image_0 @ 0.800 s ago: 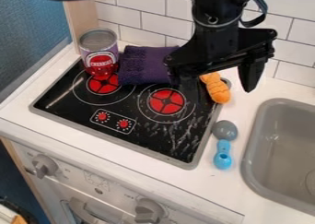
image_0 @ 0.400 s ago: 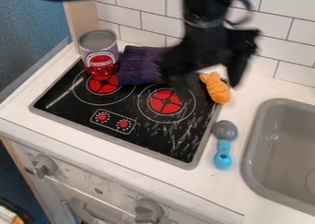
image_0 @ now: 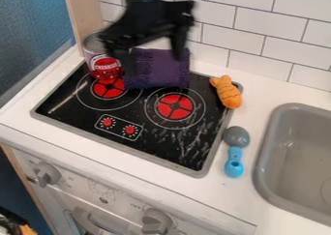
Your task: Move the can to the lower right of burner
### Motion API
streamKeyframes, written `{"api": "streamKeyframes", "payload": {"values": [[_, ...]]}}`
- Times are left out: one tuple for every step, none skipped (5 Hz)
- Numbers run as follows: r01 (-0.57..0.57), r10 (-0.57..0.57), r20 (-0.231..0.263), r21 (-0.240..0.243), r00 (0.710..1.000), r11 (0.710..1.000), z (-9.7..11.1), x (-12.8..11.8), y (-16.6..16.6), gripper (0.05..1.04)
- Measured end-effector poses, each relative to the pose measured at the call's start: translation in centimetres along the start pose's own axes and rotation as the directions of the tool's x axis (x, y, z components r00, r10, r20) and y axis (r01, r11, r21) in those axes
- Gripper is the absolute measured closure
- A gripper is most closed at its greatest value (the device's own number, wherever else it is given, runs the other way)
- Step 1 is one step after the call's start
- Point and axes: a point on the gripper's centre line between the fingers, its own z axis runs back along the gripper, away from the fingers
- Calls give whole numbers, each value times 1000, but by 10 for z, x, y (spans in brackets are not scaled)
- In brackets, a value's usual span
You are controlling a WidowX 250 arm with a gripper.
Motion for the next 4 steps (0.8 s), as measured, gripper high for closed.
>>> {"api": "streamKeyframes", "payload": {"values": [[-37, 37, 6, -3, 999, 999, -7, 34, 7, 84], [-91, 90, 39, 19, 995, 996, -18, 69, 14, 84], [-160, 157, 73, 45, 985, 986, -32, 103, 19, 84], [-211, 202, 101, 93, 974, 973, -48, 142, 36, 84]]}}
